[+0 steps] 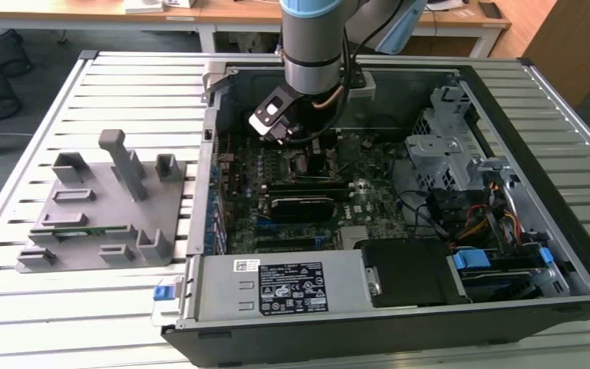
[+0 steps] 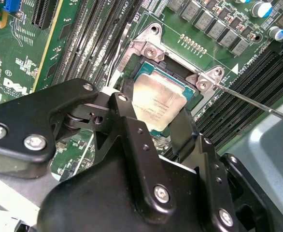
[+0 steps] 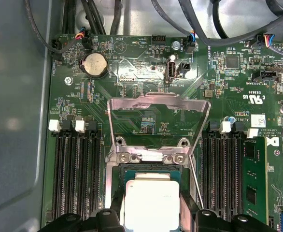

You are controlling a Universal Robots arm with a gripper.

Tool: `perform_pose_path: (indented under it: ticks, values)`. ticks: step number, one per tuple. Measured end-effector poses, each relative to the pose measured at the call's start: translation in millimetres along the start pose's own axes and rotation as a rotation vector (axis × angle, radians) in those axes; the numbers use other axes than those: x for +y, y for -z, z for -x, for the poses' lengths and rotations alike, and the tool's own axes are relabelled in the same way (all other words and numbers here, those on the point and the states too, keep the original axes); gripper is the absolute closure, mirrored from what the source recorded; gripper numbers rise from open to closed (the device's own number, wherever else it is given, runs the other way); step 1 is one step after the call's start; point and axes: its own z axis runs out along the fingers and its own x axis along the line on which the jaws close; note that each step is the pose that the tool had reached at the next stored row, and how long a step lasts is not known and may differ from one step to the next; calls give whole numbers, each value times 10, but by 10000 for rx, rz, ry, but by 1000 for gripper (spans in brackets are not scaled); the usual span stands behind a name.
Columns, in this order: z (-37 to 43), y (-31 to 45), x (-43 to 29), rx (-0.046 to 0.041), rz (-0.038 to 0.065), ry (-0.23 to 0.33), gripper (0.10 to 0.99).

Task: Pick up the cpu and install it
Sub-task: 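Place the cpu into insertion slot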

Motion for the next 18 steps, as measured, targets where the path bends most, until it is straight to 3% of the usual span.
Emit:
perform_pose_path:
  ticks: [7,9,12,18]
  values:
    - [0,-3,3,1,0,-1,549]
    - [0,-4,5,0,0,-1,533]
    - [0,-4,6,-1,0,-1,416]
    - [0,-5,6,0,0,-1,416]
